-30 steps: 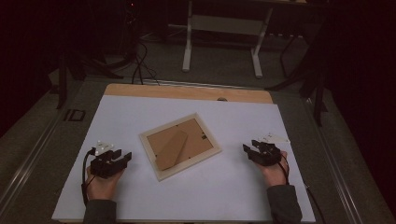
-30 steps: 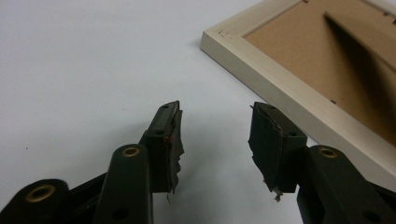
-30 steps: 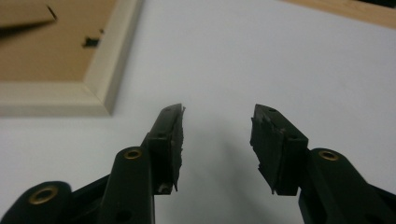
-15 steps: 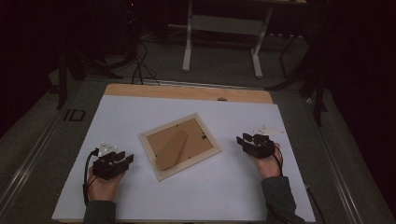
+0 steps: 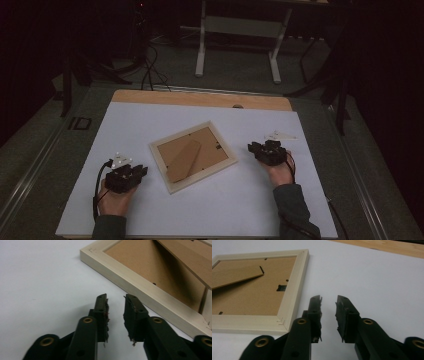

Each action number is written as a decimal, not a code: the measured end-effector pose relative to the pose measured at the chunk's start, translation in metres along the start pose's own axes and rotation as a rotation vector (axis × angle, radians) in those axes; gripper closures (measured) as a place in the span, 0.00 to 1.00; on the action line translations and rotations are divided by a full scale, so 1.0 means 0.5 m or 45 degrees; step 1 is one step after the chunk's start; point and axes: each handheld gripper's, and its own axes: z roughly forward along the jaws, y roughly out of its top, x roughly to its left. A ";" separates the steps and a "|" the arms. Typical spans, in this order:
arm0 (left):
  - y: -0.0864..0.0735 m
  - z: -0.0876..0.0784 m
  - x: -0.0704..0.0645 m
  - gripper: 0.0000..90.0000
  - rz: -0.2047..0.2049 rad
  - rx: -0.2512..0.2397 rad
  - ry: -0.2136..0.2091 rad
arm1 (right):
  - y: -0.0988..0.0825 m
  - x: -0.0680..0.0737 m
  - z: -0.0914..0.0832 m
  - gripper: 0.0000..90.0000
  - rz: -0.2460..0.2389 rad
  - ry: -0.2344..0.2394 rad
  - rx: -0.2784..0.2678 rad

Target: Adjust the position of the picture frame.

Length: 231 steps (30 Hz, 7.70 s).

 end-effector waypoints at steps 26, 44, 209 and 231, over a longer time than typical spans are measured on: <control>0.004 0.027 -0.043 1.00 0.070 0.026 -0.021 | 0.015 0.048 0.068 1.00 -0.061 0.058 0.110; 0.004 0.037 -0.048 1.00 0.068 0.034 -0.012 | 0.005 0.067 0.091 1.00 -0.067 0.091 0.133; 0.105 0.153 -0.067 1.00 0.052 0.115 -0.051 | -0.061 0.021 0.038 1.00 0.090 0.069 0.204; 0.069 0.113 -0.096 1.00 0.050 0.091 -0.139 | -0.072 0.019 0.022 1.00 0.104 0.053 0.195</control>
